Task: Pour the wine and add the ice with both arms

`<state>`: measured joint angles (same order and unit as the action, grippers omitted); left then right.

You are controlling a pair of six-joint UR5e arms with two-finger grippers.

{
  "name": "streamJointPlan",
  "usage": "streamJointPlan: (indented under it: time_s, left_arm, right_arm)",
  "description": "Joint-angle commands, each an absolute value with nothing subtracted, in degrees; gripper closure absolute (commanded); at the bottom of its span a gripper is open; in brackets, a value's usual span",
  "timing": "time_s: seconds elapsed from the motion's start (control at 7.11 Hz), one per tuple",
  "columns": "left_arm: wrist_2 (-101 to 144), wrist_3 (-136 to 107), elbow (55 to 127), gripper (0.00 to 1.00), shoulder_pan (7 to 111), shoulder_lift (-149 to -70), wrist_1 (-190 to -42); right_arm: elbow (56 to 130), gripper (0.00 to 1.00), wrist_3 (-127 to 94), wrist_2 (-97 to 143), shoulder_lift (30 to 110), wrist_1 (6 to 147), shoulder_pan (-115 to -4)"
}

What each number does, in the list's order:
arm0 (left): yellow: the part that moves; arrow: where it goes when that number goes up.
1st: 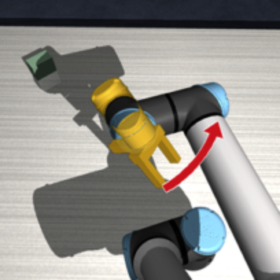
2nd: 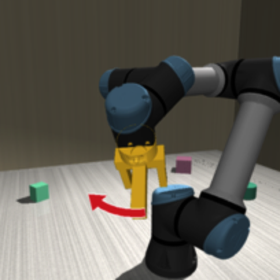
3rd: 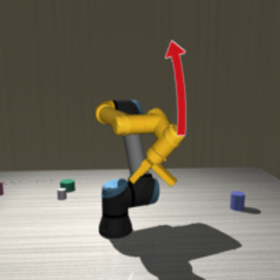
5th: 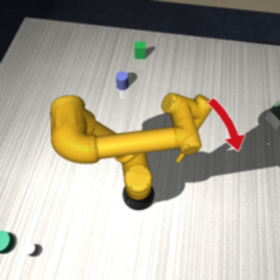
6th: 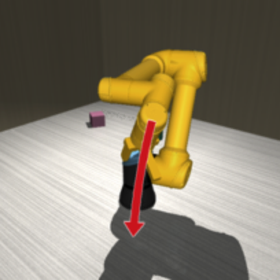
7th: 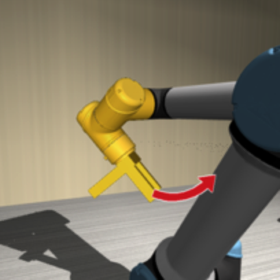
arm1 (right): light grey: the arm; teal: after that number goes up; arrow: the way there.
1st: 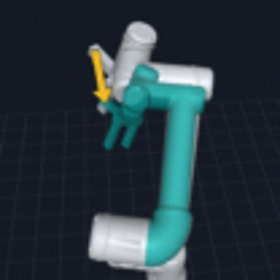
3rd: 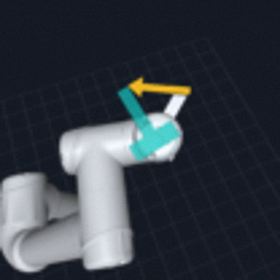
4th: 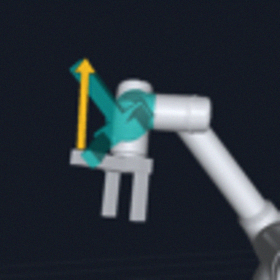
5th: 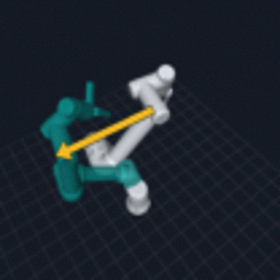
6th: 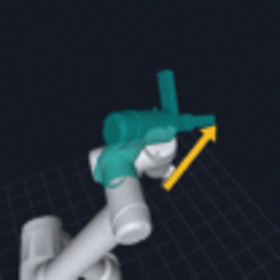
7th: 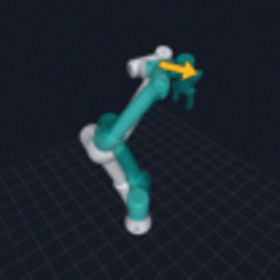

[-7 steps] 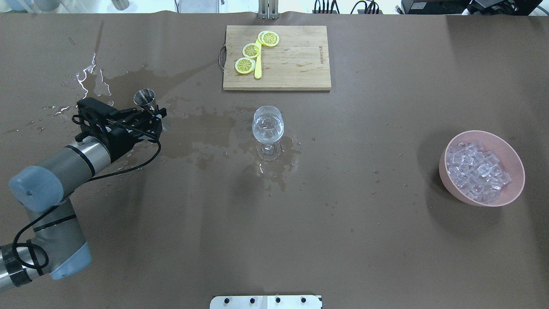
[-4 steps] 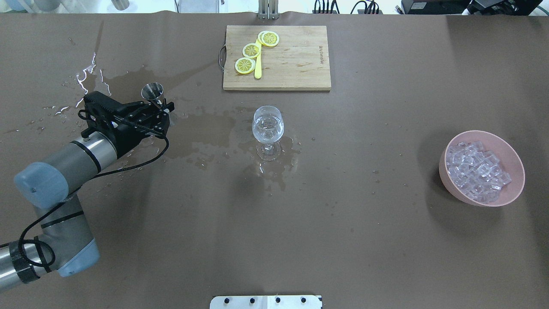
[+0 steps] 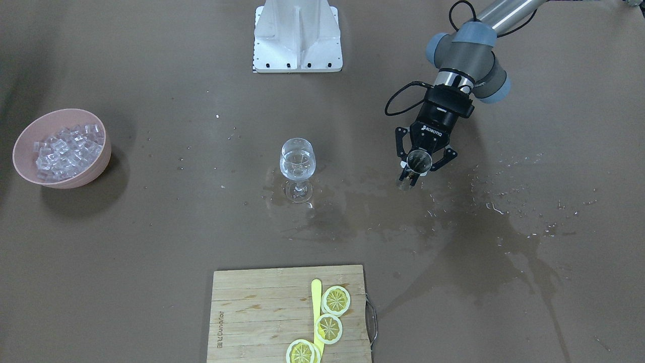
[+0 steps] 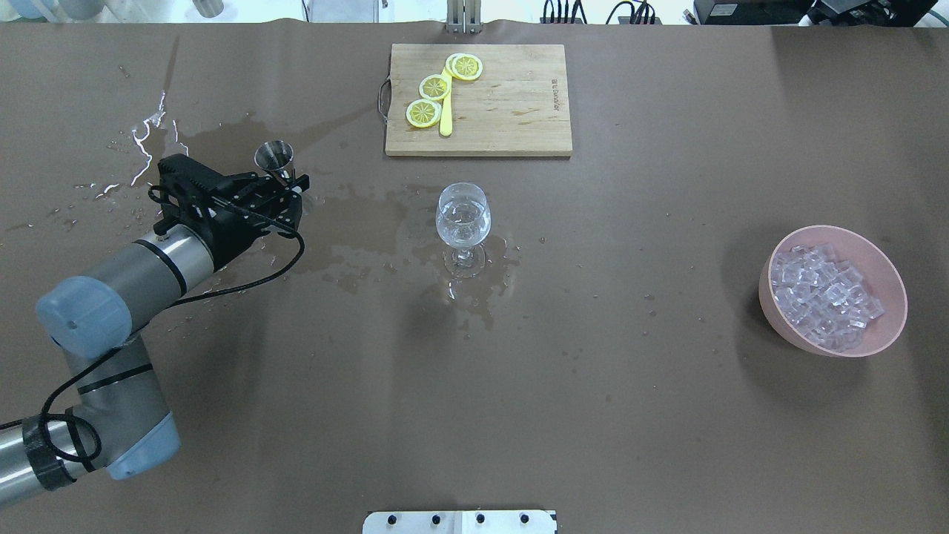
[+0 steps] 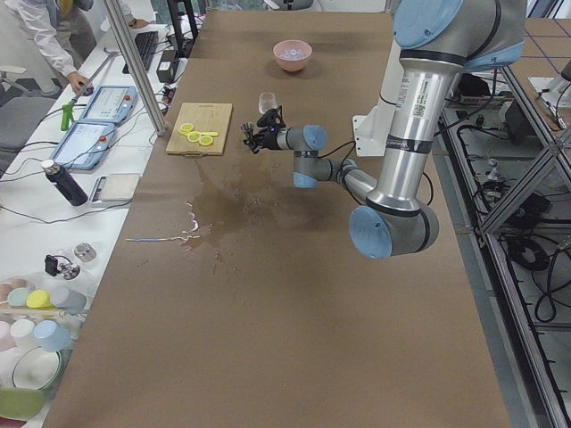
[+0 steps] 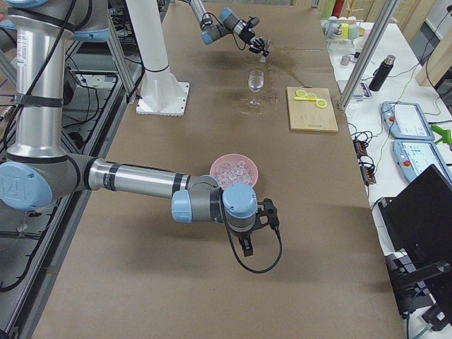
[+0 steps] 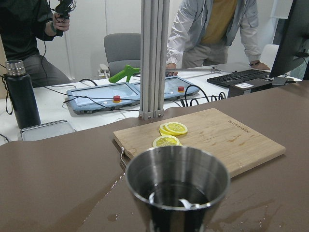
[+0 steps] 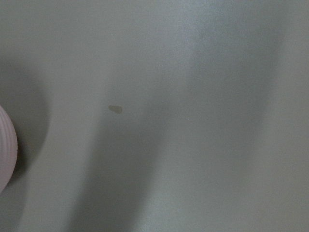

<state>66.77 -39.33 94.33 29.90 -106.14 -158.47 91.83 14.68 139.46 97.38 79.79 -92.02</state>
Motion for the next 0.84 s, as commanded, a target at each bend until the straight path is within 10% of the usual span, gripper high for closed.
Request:
streamJointPlan:
  time_s: [0.0,0.7]
  left_arm:
    - [63.2,-37.1,96.1,1.0,29.1,-111.2,-149.0]
    - [55.0,-25.1,96.9,1.0,21.6,-112.3,-147.2]
  right_arm:
    - [91.7,0.0,14.6,139.9,97.4,79.8,-92.0]
    - [90.4,0.0,14.7,141.1,97.4,79.8,-92.0]
